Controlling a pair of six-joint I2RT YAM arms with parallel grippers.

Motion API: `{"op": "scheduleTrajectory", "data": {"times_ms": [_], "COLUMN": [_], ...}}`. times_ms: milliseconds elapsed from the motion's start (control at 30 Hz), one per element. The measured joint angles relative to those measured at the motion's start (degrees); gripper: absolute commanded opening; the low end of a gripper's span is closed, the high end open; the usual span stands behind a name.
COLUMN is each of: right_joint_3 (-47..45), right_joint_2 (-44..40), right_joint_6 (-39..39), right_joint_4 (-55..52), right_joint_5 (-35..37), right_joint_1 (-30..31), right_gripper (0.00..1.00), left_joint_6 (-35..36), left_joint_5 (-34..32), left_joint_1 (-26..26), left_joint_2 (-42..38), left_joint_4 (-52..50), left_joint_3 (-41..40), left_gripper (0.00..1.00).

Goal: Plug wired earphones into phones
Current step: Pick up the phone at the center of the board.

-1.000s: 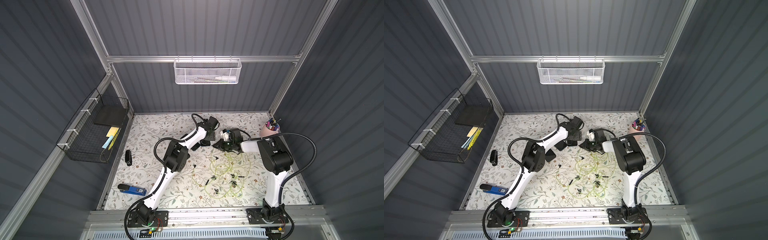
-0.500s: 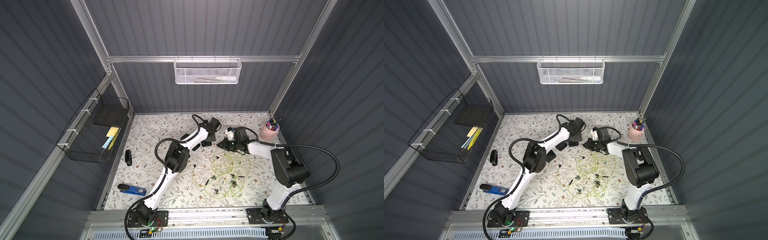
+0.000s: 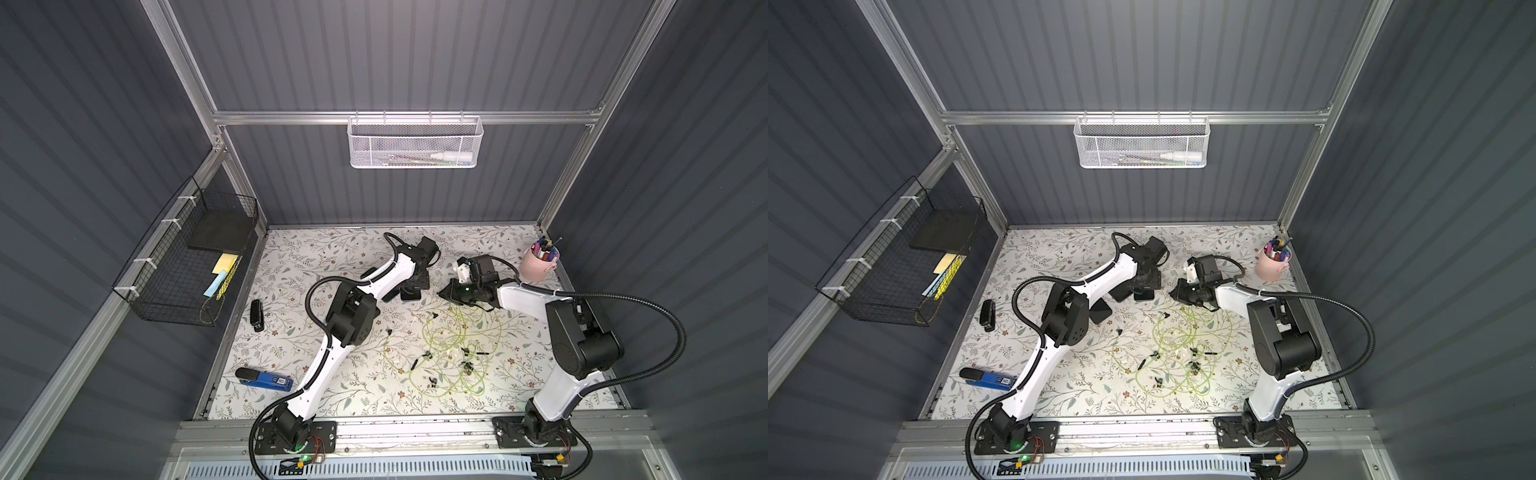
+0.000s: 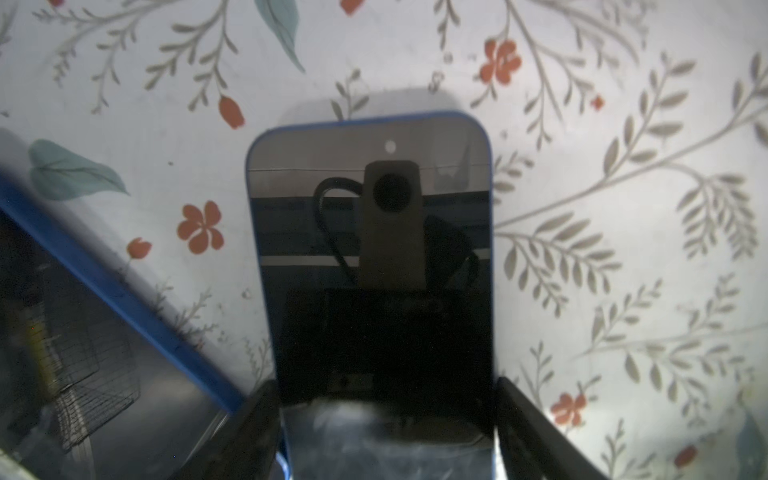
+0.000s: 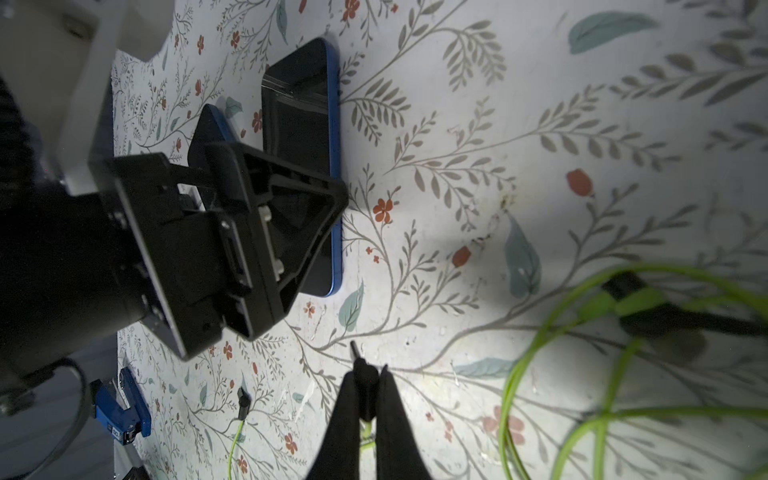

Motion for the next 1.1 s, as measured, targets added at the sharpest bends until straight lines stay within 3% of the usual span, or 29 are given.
{"op": "scheduleTrajectory", "data": {"times_ms": [333, 667, 800, 1100], "right_joint_3": [-0.52, -1.18, -2.91, -8.48], "right_joint_2": [-1.86, -2.93, -5.42, -12.96], "right_joint_6": [-0.46, -1.16, -1.97, -5.29], "right_joint_4": [-1.62, -3.32, -4.44, -4.46], "right_joint_5": [1.22, 2.32, 2.14, -0.39], "right_joint_1": [0.00, 0.00, 0.00, 0.00], "right_gripper": [0.00, 0.01, 0.01, 0.01], "left_joint_6": [5.75, 7.43, 6.71, -1.73], "left_joint_5": [4.31, 5.46, 5.46, 9.57], "left_joint_1": [1.38, 1.64, 1.68, 2.82], "left_joint_2": [3.19, 5.22, 2.56, -8.83], "left_joint_4": [-5.79, -9.05, -6.23, 6.12], "left_joint_3": [6.54, 10.38, 5.62, -14.29], "left_gripper": [0.81, 0.68, 0.63, 0.57]}}
